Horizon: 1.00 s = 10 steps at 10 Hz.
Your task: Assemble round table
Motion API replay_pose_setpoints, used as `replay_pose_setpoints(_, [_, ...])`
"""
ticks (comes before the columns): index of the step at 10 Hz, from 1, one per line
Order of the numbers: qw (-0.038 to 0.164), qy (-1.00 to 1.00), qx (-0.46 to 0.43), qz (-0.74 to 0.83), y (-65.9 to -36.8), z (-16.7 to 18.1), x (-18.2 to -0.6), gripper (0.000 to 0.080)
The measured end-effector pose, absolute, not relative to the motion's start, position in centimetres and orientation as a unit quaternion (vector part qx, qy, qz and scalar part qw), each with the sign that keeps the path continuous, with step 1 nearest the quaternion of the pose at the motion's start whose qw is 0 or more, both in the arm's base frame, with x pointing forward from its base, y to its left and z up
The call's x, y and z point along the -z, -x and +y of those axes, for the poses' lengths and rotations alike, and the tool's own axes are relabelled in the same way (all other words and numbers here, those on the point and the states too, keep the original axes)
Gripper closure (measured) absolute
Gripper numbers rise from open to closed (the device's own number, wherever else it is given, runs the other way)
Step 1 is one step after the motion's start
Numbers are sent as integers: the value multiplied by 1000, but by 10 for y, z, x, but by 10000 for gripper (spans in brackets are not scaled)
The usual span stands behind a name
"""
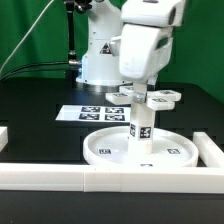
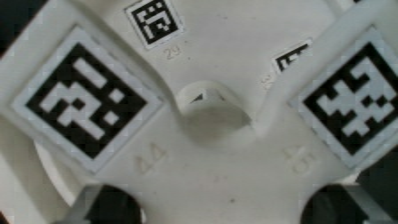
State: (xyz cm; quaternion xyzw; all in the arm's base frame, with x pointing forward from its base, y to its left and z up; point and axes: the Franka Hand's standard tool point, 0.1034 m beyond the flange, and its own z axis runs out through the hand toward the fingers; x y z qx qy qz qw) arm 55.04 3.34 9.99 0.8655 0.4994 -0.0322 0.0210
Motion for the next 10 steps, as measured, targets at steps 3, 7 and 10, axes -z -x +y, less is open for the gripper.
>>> replay_pose_setpoints(3, [15, -945, 47, 324, -543, 36, -100, 359])
replay_pose_setpoints(7, [17, -975, 38, 217, -546, 42, -100, 357])
replay_pose_setpoints(10, [19, -975, 36, 220, -547, 40, -118, 170])
